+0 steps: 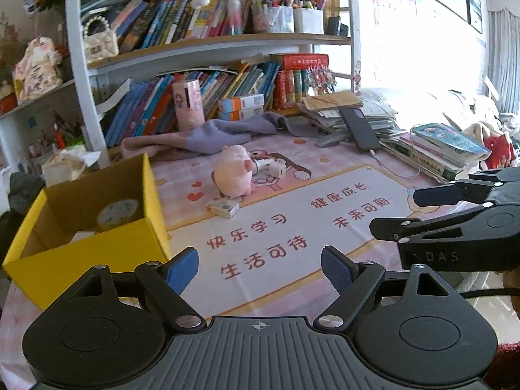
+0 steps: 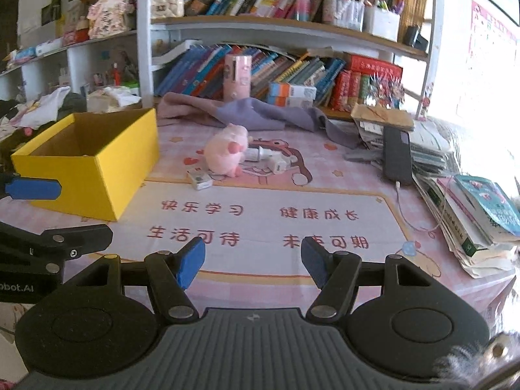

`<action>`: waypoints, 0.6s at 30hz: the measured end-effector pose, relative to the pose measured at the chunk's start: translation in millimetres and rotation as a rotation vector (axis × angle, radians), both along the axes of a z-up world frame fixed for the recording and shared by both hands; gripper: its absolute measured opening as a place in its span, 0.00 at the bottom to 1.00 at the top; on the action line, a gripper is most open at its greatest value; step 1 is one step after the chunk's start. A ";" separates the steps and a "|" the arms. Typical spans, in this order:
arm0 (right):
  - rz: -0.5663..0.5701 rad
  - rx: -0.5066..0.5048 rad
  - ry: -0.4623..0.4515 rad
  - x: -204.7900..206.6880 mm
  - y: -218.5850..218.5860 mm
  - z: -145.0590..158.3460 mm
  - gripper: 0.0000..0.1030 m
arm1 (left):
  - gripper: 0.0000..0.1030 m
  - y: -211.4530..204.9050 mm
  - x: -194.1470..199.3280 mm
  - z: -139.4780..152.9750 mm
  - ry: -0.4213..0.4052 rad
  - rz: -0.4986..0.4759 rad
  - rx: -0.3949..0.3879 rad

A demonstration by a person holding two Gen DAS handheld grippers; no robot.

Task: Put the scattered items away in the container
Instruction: 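Withdraw both grippers from the box toward the plush pig, then grasp the small card box with the left gripper while the right grasps the white charger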

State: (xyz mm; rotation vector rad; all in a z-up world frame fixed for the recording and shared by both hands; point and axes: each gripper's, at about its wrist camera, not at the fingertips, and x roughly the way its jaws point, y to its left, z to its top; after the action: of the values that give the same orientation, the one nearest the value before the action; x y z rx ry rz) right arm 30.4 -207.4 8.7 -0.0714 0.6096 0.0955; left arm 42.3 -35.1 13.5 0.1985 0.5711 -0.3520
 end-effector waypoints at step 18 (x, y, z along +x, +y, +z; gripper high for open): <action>0.105 -0.008 0.080 126.6 -38.8 -15.0 0.62 | 0.83 -63.6 89.0 -23.7 0.062 0.012 0.043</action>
State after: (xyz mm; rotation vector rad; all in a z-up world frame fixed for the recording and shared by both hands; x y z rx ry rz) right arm 156.9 -246.2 -6.4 -0.1079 0.6859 0.1986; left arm 131.3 -98.8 -10.2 0.2262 0.6413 -0.3352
